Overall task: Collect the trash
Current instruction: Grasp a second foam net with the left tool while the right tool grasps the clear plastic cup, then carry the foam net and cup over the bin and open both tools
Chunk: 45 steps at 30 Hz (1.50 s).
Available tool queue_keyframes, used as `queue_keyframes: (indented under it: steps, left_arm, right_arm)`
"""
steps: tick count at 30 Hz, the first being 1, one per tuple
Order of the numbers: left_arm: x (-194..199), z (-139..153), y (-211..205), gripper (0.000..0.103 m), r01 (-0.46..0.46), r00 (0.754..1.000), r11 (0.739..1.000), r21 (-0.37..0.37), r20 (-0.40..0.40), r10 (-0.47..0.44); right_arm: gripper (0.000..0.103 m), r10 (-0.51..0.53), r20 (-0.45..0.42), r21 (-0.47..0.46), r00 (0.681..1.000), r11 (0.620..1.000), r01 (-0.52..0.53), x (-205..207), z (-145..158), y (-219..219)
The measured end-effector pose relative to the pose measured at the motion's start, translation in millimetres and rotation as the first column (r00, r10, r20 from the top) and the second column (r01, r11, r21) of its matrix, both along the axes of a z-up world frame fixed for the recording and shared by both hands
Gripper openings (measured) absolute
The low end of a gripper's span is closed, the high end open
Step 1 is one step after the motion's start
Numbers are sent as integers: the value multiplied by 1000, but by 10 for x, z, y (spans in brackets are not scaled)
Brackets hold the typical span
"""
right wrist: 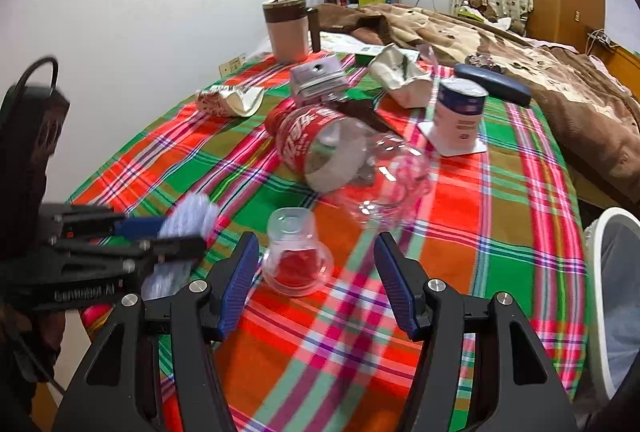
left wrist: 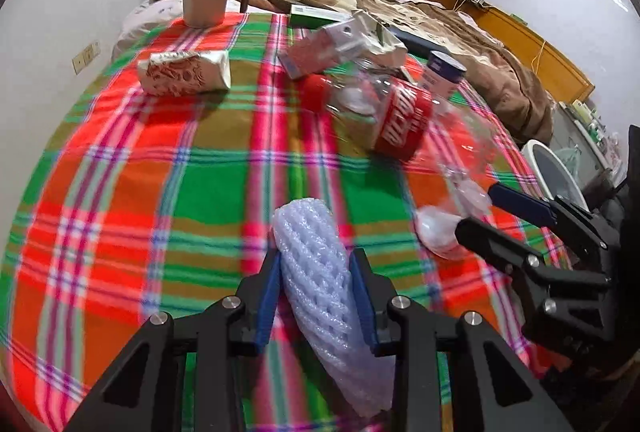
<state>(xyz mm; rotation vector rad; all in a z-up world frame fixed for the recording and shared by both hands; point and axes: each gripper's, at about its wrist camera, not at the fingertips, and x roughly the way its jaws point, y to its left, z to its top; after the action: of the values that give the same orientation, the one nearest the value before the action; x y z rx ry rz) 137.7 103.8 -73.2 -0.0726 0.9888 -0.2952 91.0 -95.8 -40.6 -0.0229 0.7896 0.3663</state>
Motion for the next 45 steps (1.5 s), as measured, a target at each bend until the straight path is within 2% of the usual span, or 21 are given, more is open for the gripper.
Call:
queue_keyframes:
  steps: [4, 11, 13, 14, 18, 22, 24, 30, 34, 35, 45]
  left_arm:
    - [40, -14, 96, 36, -7, 1000, 999, -42, -9, 6]
    - [2, -35, 115, 37, -17, 1000, 997, -69, -4, 17]
    - [-5, -36, 122, 37, -26, 1000, 997, -76, -7, 25]
    - [-12, -35, 124, 37, -31, 999, 997, -76, -9, 31]
    - [-60, -31, 74, 38, -36, 999, 998, -44, -2, 36]
    - [-78, -36, 88, 38, -50, 999, 997, -57, 4, 50]
    - [-94, -33, 73, 37, -52, 999, 997, -51, 5, 52]
    - [-121, -11, 10, 30, -45, 999, 997, -69, 7, 46]
    - [-138, 42, -57, 30, -34, 999, 997, -67, 20, 35]
    - [-140, 59, -73, 29, -31, 999, 997, -67, 23, 32]
    - [-151, 301, -403, 29, 40, 996, 997, -67, 83, -34]
  right_arm:
    - [61, 6, -10, -2, 1000, 1000, -6, 36, -21, 72]
    - [61, -11, -37, 5, 999, 1000, 11, 52, -76, 106]
    - [56, -24, -42, -4, 999, 1000, 24, 45, -90, 100]
    - [47, -26, -45, -2, 999, 1000, 26, 63, -94, 90]
    - [42, -34, -64, 12, 997, 999, 35, 64, -135, 61]
    - [41, -30, -60, 24, 998, 999, 32, 42, -129, 51]
    - [34, -23, -55, 27, 998, 999, 24, 25, -123, 55]
    - [34, -29, -43, 40, 999, 999, 31, -1, -104, 31]
    - [34, -40, -37, 50, 999, 998, 41, -4, -77, -26]
    - [30, -43, -33, 54, 999, 998, 45, -8, -64, -44]
    - [30, -100, 5, 85, 995, 991, 99, -90, 69, -329]
